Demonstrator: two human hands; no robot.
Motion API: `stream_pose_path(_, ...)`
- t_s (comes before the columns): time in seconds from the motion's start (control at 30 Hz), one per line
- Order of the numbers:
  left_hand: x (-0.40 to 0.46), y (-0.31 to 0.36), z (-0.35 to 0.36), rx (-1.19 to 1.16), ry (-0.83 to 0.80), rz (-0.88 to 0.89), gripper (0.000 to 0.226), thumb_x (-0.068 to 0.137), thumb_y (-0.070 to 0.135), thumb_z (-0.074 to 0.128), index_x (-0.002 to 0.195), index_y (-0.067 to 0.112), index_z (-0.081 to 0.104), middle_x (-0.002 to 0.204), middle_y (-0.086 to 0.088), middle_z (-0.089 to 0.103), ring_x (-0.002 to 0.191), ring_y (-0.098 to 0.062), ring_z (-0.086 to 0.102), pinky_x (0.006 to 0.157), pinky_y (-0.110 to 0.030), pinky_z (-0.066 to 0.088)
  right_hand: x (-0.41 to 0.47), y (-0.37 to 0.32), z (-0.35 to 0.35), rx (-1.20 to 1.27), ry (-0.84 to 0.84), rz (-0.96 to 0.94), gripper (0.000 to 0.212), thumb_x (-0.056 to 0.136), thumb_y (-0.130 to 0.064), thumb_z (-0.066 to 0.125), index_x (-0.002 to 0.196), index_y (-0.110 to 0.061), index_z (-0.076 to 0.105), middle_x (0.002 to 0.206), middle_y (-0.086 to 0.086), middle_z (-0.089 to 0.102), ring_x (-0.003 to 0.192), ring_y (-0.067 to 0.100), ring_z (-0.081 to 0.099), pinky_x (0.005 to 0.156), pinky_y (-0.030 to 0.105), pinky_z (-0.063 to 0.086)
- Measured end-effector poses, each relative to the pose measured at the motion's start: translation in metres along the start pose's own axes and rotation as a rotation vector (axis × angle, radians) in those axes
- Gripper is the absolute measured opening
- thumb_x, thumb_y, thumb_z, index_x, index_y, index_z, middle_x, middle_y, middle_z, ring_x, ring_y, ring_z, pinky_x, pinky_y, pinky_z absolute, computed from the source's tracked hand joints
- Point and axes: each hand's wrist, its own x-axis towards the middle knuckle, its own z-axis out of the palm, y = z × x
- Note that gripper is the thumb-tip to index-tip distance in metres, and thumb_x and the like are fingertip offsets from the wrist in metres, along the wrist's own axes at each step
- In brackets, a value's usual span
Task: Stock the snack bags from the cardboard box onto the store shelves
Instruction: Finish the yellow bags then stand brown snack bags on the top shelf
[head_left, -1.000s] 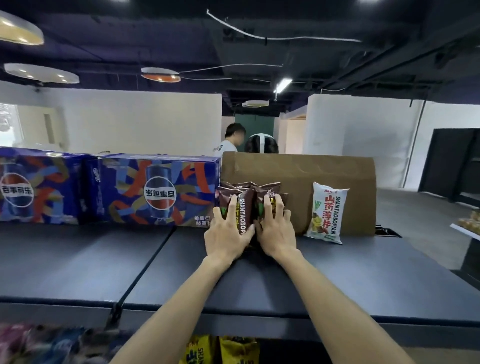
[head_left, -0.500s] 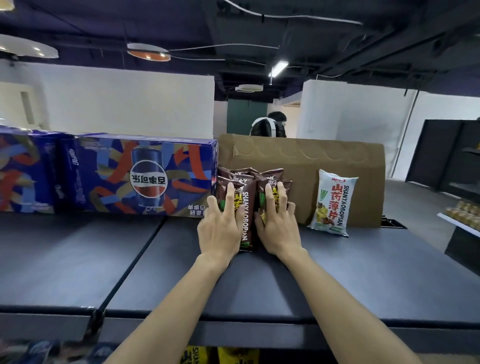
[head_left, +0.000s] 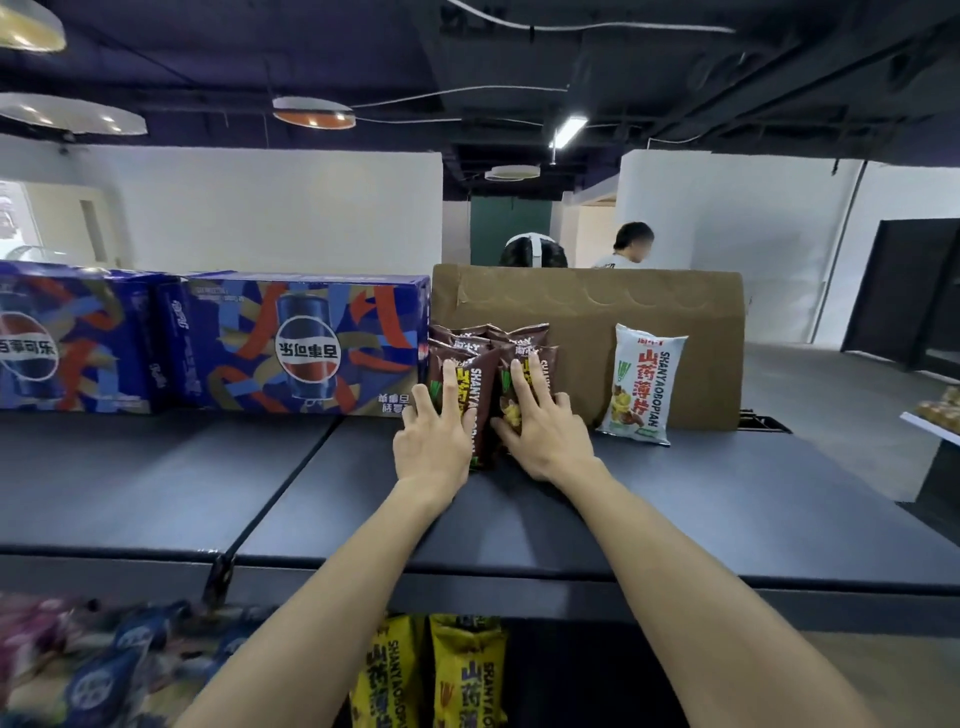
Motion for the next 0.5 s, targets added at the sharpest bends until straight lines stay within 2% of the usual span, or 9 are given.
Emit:
stream_pose_path(0.13,-0.021,0.002,-0.009,-0.015,-0.009,-0.012,0.066,0.099,0.047,0.036,0.154,0.026,0.006,0.137,-0.015,0.03,0.108,-0.035,0.049,0.075,-0.044,0.051,-0.016,0.006,-0.003,0.013,0.008,-0.018,0.078,0.094,-0.059,0.043,0.155,-0.033,0.001,0.163,-0.004,-0.009,0.117,0.037,0.047,0.076,0.043,0.049)
stream_pose_path(0.33,-0.038,-0.001,-0.035,0.021,-0.036,-0.009,0.061,0.096,0.043,0.043,0.15,0.025,0.021,0.141,-0.014,0.029,0.112,-0.035,0.048,0.081,-0.044,0.049,-0.034,0.004,-0.027,-0.018,0.039,0.003,0.064,0.095,-0.053,0.044,0.148,-0.024,0.023,0.16,0.004,0.013,0.119,0.035,0.05,0.079,0.044,0.05)
stream_pose_path(0.4,-0.042,-0.002,-0.048,0.022,-0.058,0.002,0.056,0.096,0.042,0.043,0.146,0.023,0.028,0.141,-0.014,0.034,0.116,-0.034,0.048,0.082,-0.043,0.049,-0.042,0.003,-0.042,-0.044,0.021,-0.001,0.056,0.096,-0.049,0.045,0.142,-0.02,0.033,0.153,0.006,0.026,0.118,0.034,0.05,0.078,0.043,0.049)
stream_pose_path(0.5,-0.049,-0.005,-0.071,0.027,-0.091,0.058,0.047,0.095,0.042,0.043,0.136,0.019,0.037,0.133,-0.011,0.045,0.115,-0.031,0.051,0.078,-0.041,0.049,-0.054,-0.001,-0.068,-0.094,0.018,-0.004,0.045,0.096,-0.048,0.045,0.128,-0.017,0.044,0.132,0.006,0.044,0.108,0.031,0.056,0.074,0.042,0.05)
